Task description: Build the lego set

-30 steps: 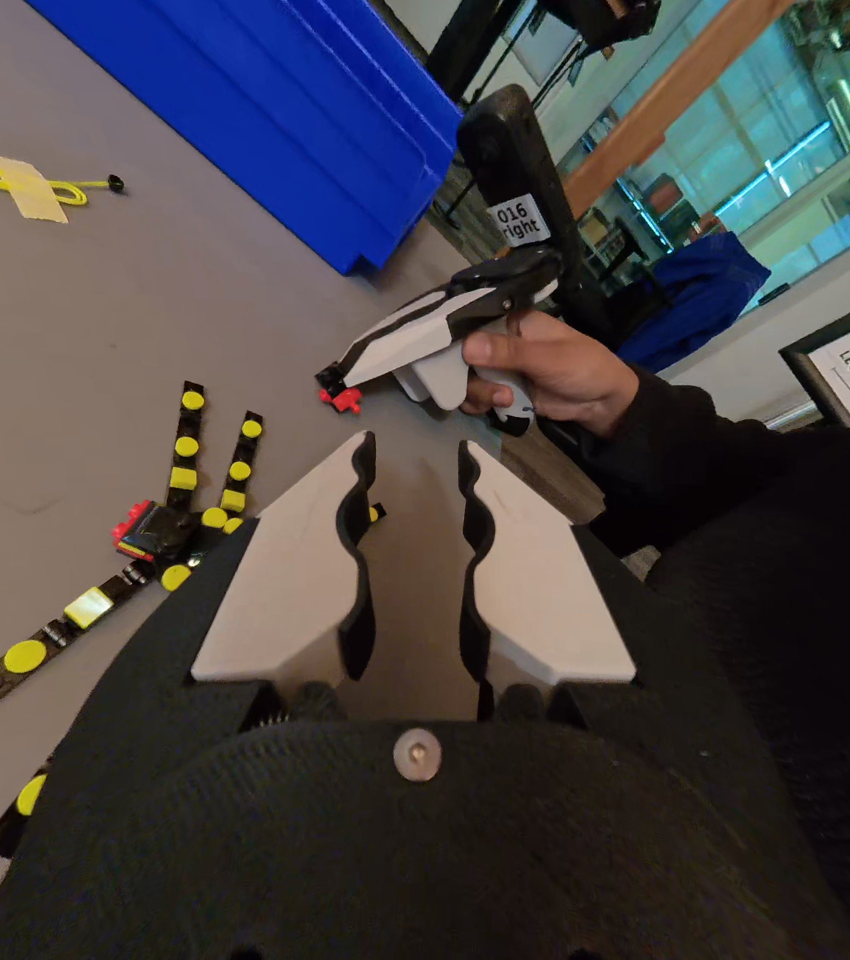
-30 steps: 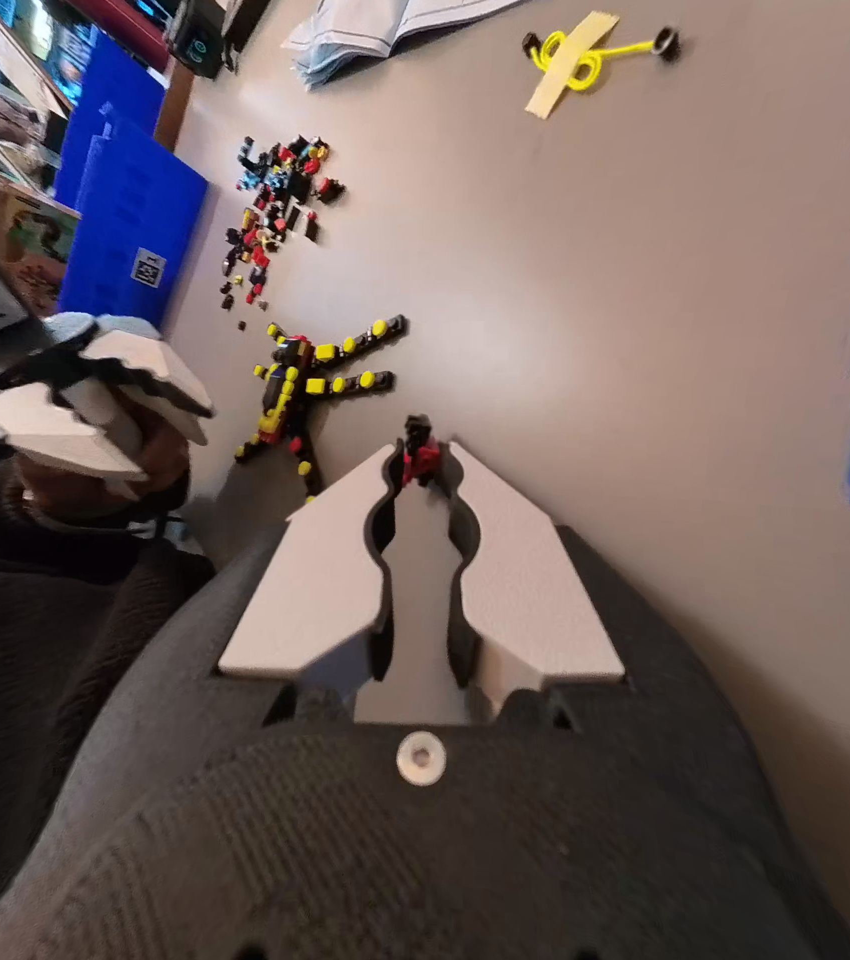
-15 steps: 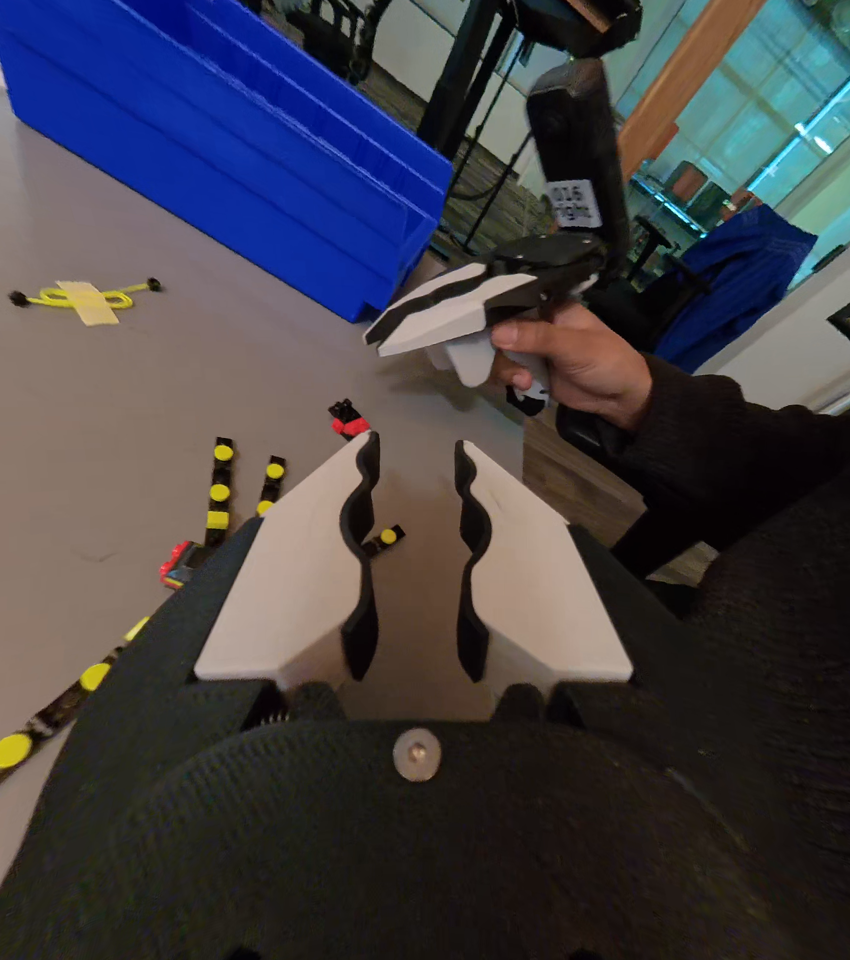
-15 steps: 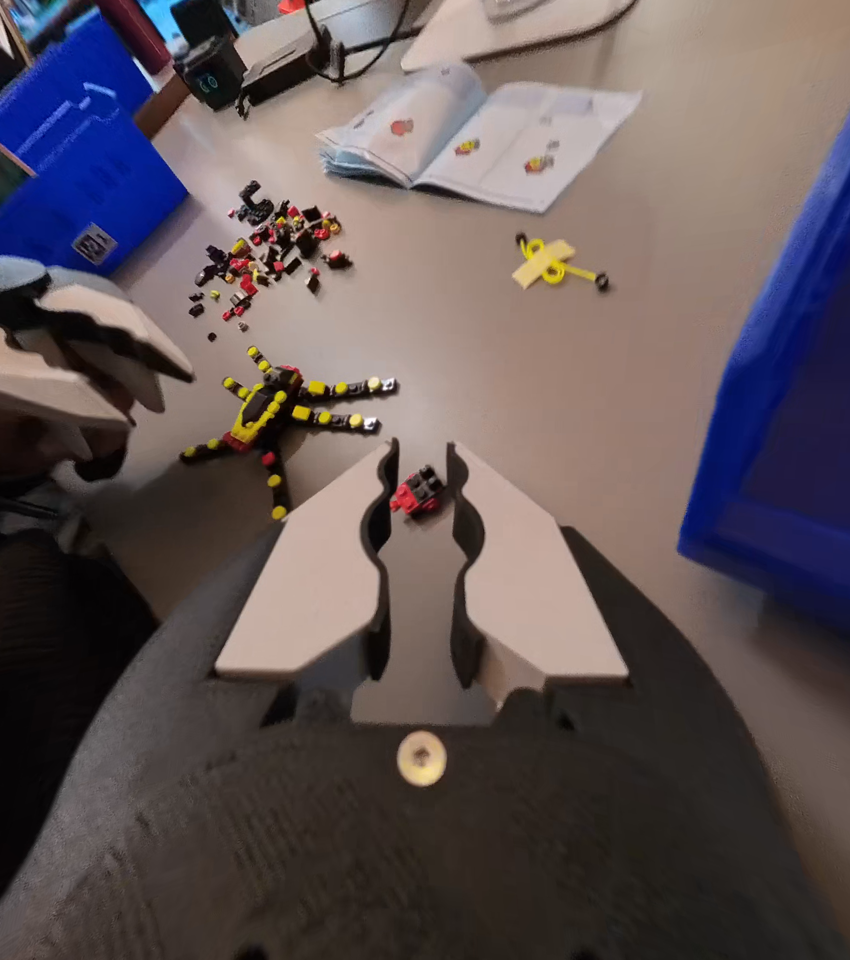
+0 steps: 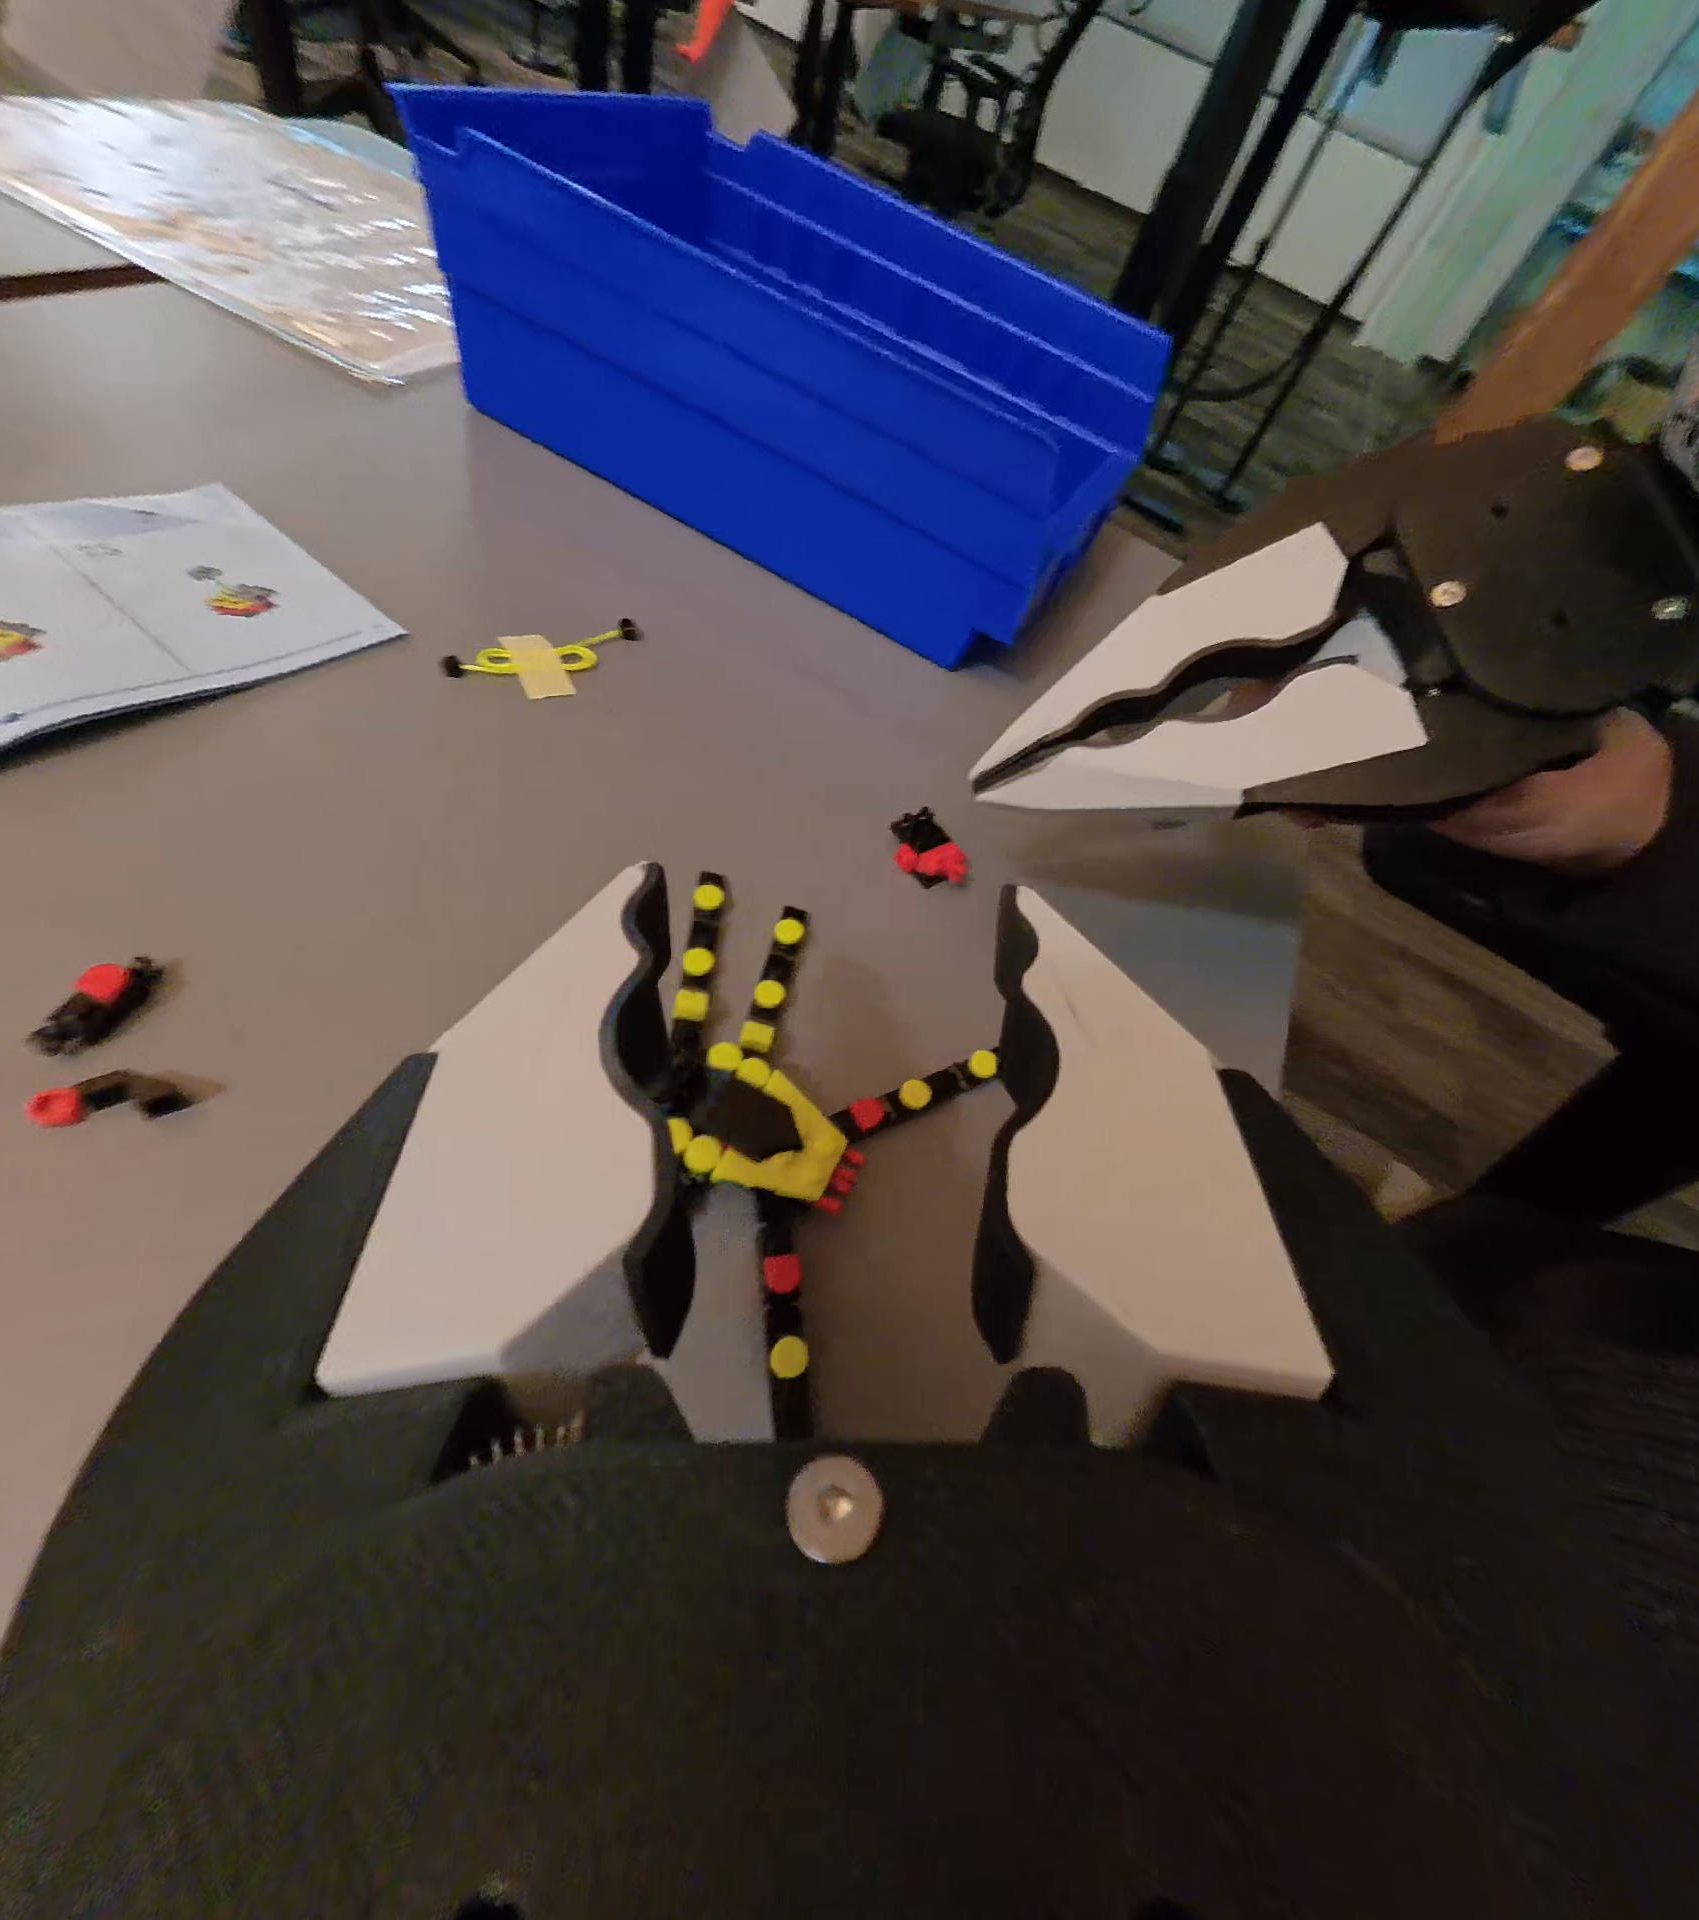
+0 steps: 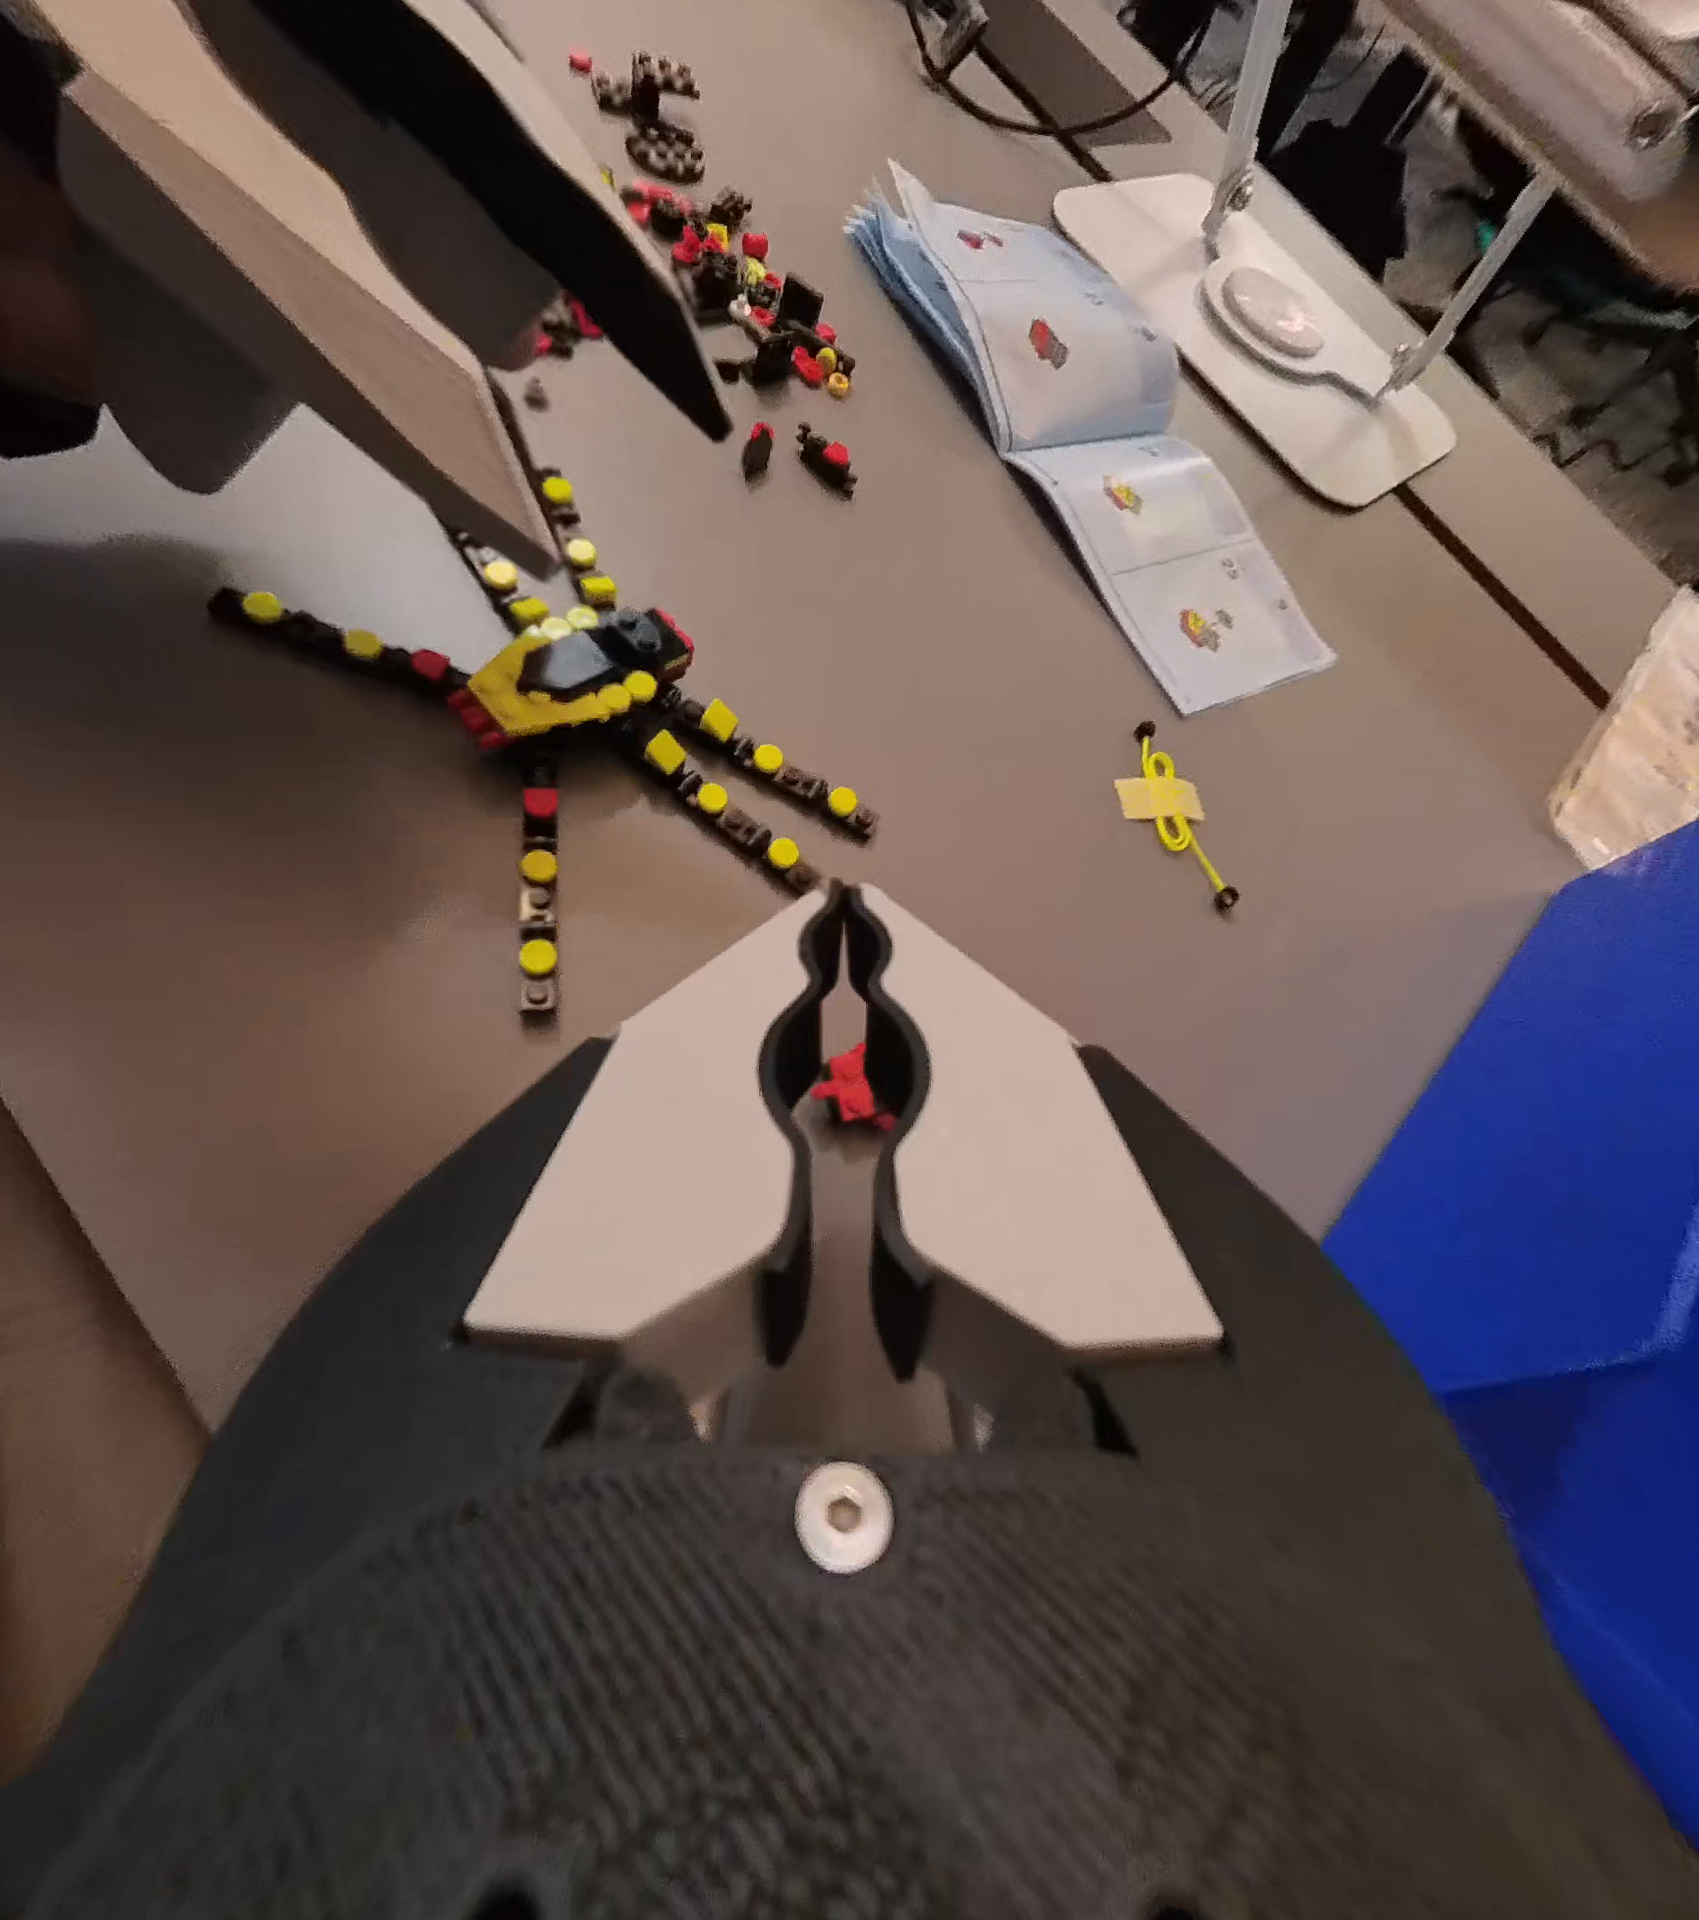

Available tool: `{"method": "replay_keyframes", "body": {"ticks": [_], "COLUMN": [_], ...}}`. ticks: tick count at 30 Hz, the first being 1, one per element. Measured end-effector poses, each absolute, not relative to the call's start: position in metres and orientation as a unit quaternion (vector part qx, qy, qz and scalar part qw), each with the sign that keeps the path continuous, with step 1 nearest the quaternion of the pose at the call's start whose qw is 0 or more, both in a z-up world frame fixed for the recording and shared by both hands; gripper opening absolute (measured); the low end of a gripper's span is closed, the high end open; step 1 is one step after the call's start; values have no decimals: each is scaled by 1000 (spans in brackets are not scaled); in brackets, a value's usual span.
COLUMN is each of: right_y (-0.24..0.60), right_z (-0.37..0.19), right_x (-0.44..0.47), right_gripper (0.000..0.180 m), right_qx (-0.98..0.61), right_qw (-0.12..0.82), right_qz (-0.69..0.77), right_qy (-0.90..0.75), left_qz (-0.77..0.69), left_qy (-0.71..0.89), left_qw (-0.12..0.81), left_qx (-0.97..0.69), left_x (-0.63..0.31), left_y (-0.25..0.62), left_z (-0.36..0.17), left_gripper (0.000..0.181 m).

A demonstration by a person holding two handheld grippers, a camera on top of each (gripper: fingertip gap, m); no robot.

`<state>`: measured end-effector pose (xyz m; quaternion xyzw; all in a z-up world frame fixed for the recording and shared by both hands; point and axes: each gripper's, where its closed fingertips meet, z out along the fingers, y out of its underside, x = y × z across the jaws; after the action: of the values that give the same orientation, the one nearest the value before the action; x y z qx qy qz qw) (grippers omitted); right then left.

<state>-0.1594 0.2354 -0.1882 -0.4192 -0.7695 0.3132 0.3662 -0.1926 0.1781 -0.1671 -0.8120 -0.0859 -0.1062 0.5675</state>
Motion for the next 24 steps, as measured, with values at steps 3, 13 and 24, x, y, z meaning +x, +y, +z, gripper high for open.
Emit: {"method": "replay_keyframes", "body": {"ticks": [3, 13, 24], "right_y": [238, 193, 201], "right_z": [-176, -121, -124], "right_x": [-171, -214, -231], "right_gripper": [0, 0, 12], "right_qx": [-397, -309, -333], "right_qw": [384, 359, 359], "right_qz": [346, 533, 527], "right_qy": [-759, -701, -695], "left_qz": [-96, -49, -11], "left_qy": [-123, -177, -203], "left_qw": [572, 608, 565], "left_qx": [-805, -773, -800], "left_x": [-201, -230, -243], "left_y": [163, 104, 94], "left_z": [-166, -153, -174], "left_gripper": [61, 31, 76]}}
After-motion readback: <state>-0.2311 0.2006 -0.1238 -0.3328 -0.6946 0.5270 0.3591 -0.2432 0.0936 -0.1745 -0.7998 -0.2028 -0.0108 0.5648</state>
